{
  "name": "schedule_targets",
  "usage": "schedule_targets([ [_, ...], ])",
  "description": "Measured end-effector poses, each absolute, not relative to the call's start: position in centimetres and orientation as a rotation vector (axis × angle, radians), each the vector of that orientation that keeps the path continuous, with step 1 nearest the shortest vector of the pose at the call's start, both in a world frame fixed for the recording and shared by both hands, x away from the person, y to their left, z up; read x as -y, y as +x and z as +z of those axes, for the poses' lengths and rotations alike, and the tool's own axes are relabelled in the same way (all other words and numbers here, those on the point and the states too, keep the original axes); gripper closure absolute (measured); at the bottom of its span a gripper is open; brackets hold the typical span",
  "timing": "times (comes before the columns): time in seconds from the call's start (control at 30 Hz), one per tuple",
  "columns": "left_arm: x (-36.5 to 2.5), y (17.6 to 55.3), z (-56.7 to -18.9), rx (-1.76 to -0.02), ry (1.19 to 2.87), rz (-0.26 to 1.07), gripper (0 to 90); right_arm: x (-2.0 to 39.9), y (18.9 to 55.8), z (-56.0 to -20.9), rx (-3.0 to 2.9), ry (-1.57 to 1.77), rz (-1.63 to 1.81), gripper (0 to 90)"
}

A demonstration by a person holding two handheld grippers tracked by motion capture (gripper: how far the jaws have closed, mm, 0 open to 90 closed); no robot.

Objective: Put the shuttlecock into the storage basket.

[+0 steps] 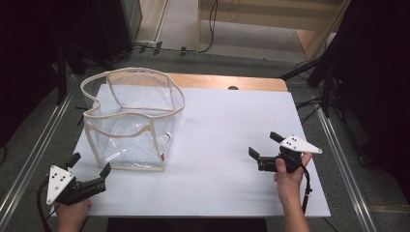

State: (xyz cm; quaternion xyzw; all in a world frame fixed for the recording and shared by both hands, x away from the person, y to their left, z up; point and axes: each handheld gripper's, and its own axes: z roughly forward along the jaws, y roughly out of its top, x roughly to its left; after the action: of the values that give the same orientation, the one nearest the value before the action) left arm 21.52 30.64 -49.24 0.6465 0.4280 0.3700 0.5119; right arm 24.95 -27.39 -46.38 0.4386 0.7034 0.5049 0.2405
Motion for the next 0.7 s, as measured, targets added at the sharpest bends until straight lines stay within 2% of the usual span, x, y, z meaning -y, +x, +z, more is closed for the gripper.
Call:
schedule_targets([
  [0.7, -30.6, 21.5, -49.3, -1.025, 1.562, 0.896, 0.0, 30.0, 23.4, -47.4, -1.892, 1.254, 1.347, 0.0],
])
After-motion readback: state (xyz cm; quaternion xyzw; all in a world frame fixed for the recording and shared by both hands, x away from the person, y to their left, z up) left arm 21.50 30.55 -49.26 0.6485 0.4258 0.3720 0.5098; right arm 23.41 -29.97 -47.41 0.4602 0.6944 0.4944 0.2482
